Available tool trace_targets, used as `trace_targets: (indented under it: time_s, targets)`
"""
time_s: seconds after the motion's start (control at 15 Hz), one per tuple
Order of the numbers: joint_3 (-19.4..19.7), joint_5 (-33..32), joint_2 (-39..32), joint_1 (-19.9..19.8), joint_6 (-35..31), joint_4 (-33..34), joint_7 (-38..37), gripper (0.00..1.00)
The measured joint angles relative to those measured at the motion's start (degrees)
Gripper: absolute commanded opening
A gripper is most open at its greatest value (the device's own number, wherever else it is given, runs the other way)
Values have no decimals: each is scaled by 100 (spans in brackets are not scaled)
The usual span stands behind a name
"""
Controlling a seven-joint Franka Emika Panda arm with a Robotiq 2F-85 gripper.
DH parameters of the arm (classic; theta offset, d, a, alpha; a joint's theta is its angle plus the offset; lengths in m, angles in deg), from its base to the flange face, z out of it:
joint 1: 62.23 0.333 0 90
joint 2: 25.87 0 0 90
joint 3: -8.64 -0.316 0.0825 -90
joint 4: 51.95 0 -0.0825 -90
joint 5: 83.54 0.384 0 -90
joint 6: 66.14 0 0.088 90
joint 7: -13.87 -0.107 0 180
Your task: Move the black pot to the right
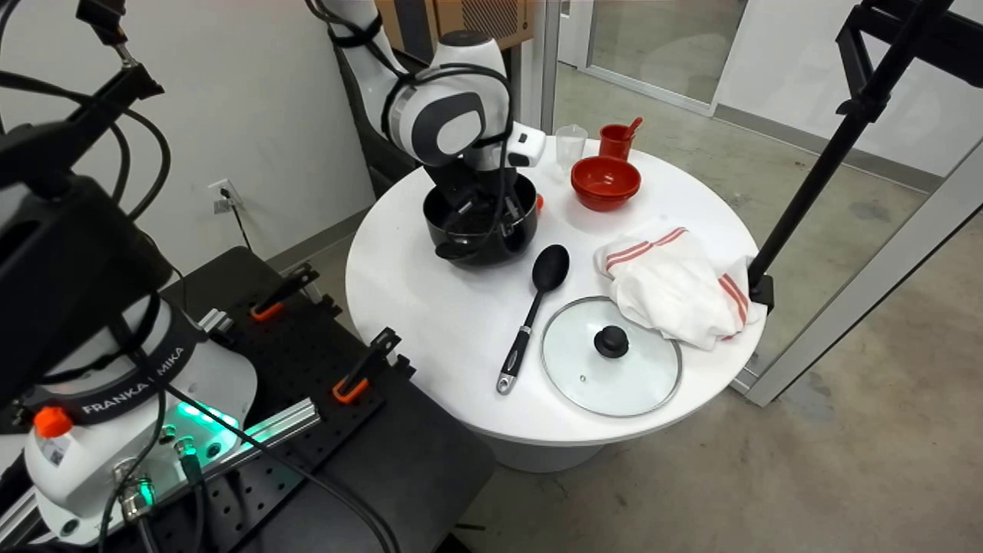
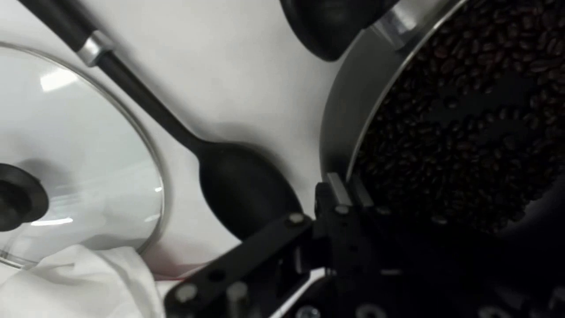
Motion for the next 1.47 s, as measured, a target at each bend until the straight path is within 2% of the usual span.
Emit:
trace_targets:
  time_s: [0.2,0.67,0.73,0.8,1.13,1.47]
  targets:
    - [45,-2,-36,-257,192,180,68,1]
    - [-42,-2,-78,-568,547,338,179,1]
    - [-68,-2,-78,-640,603,352,213,18]
    - [-101,-2,-78,-723,666,371,262,29]
    - [-120,-2,-69,-1055,980,521,408,65]
    - [-248,-5,39,-1199,1174,591,590,99]
